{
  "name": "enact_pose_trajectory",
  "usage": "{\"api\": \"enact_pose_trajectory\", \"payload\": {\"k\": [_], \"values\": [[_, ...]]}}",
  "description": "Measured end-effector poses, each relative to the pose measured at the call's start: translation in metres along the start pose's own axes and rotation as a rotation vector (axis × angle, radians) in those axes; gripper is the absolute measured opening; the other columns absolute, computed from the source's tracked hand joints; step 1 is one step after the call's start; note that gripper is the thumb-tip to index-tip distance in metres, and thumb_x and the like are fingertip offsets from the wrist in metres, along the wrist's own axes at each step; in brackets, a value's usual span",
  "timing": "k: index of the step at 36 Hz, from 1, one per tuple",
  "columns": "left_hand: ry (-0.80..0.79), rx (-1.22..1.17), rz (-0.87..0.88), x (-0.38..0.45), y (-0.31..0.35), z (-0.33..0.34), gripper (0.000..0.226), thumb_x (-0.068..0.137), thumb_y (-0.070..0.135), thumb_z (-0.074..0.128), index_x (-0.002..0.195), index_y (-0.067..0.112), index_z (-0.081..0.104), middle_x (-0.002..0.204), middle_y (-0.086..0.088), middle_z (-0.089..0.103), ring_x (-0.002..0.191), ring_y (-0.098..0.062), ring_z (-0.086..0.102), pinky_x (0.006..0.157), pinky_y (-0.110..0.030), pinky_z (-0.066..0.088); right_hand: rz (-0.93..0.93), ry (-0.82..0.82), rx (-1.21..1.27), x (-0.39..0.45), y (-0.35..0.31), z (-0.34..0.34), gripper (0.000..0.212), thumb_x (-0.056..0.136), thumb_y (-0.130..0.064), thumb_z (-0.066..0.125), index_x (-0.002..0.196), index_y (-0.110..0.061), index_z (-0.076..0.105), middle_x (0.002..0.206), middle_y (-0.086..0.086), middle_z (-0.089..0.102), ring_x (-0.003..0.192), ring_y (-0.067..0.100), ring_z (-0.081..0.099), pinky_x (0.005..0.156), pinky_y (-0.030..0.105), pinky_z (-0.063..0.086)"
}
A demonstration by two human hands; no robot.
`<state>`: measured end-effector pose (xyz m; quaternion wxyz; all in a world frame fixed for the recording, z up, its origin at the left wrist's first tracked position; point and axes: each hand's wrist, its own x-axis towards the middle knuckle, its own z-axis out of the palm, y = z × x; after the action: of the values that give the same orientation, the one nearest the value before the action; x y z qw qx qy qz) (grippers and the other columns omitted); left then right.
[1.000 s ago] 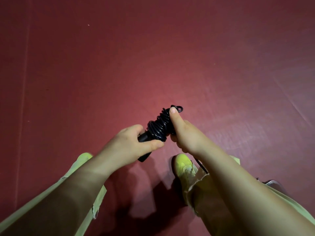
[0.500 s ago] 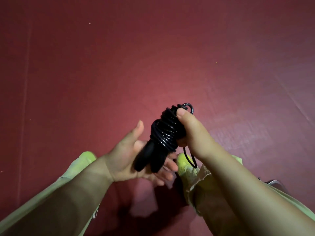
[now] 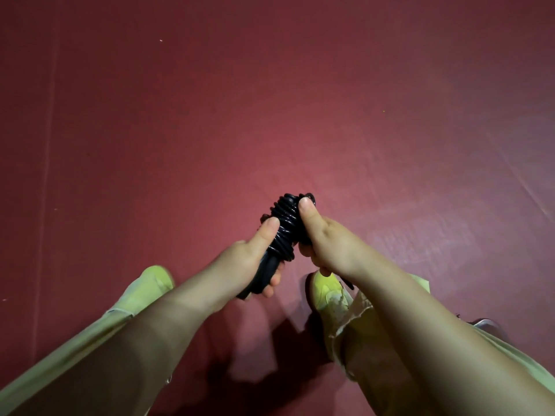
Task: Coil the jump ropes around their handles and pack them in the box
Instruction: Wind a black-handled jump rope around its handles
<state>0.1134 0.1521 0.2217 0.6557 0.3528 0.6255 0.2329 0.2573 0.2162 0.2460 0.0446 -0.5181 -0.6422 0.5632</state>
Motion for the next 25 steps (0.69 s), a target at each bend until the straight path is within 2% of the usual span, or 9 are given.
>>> {"api": "enact_pose_trajectory", "payload": {"k": [3,7,11,13,15,17,20,22,25], "values": [[0.011,-0.044,0.014,-0.001,0.001,-0.004,0.084,0.068,0.078,0.033,0.09,0.005,0.067,0.062,-0.005,0.063,0.053,-0.019,0.059,0.052,-0.026,0.042,-0.039,0.004,-0.02,0.001,-0.001,-0.001,0.06,0.099,-0.055,0.013,0.062,-0.018,0.042,0.055,-0.005,0.036,0.039,0.007,0.033,0.043,0.025,0.036],[-0.045,-0.209,0.044,-0.003,-0.002,-0.01,0.073,0.072,0.066,0.043,0.106,0.005,0.064,0.072,-0.012,0.067,0.061,-0.025,0.063,0.064,-0.035,0.053,-0.068,-0.05,-0.01,0.002,0.002,-0.001,0.06,0.095,-0.06,0.013,0.065,-0.019,0.046,0.052,-0.011,0.038,0.037,0.001,0.035,0.045,0.026,0.039],[-0.052,-0.23,0.109,-0.006,-0.001,-0.011,0.048,0.075,0.052,0.053,0.114,0.025,0.056,0.083,-0.014,0.07,0.065,-0.024,0.066,0.06,-0.035,0.056,-0.086,-0.111,-0.004,0.0,0.004,-0.001,0.058,0.078,-0.073,0.013,0.062,-0.024,0.039,0.041,-0.017,0.035,0.036,0.0,0.033,0.047,0.024,0.037],[-0.033,-0.212,0.129,-0.006,0.0,-0.011,0.034,0.082,0.048,0.062,0.108,0.028,0.057,0.074,-0.008,0.069,0.061,-0.021,0.066,0.057,-0.033,0.055,-0.097,-0.141,0.007,0.0,0.005,-0.004,0.061,0.081,-0.076,0.012,0.062,-0.025,0.039,0.046,-0.016,0.036,0.04,0.0,0.034,0.05,0.024,0.039],[0.051,-0.199,0.154,-0.005,0.002,-0.012,0.019,0.091,0.043,0.052,0.102,0.028,0.058,0.07,-0.004,0.069,0.058,-0.017,0.064,0.057,-0.033,0.054,-0.109,-0.174,0.007,-0.003,0.004,-0.007,0.061,0.084,-0.076,0.018,0.068,-0.025,0.047,0.058,-0.012,0.045,0.048,0.006,0.041,0.056,0.027,0.043],[0.132,-0.214,0.144,-0.002,0.003,-0.013,0.018,0.097,0.037,0.044,0.098,0.028,0.059,0.071,-0.006,0.067,0.056,-0.017,0.062,0.057,-0.032,0.051,-0.092,-0.198,0.021,-0.005,0.001,-0.012,0.059,0.083,-0.074,0.033,0.093,-0.021,0.058,0.075,-0.004,0.053,0.056,0.012,0.049,0.058,0.029,0.045],[0.164,-0.297,0.113,0.001,0.002,-0.015,0.024,0.098,0.038,0.041,0.095,0.021,0.058,0.068,-0.009,0.064,0.053,-0.019,0.058,0.055,-0.03,0.046,-0.067,-0.234,0.035,-0.002,0.002,-0.014,0.053,0.086,-0.046,0.065,0.126,-0.016,0.05,0.088,0.003,0.053,0.056,0.014,0.05,0.056,0.03,0.044],[0.154,-0.305,0.098,0.003,0.001,-0.016,0.029,0.098,0.041,0.041,0.094,0.017,0.057,0.065,-0.008,0.064,0.053,-0.02,0.059,0.055,-0.03,0.047,-0.053,-0.23,-0.004,-0.001,0.003,-0.013,0.044,0.089,-0.021,0.068,0.127,-0.014,0.048,0.088,0.007,0.054,0.055,0.015,0.051,0.055,0.032,0.045],[0.15,-0.271,0.074,0.006,-0.002,-0.018,0.034,0.096,0.045,0.042,0.095,0.016,0.058,0.066,-0.006,0.067,0.056,-0.019,0.062,0.058,-0.032,0.05,-0.03,-0.179,-0.042,0.0,0.004,-0.015,0.024,0.093,-0.011,0.059,0.116,-0.01,0.053,0.093,0.01,0.062,0.058,0.014,0.06,0.055,0.031,0.051]]}}
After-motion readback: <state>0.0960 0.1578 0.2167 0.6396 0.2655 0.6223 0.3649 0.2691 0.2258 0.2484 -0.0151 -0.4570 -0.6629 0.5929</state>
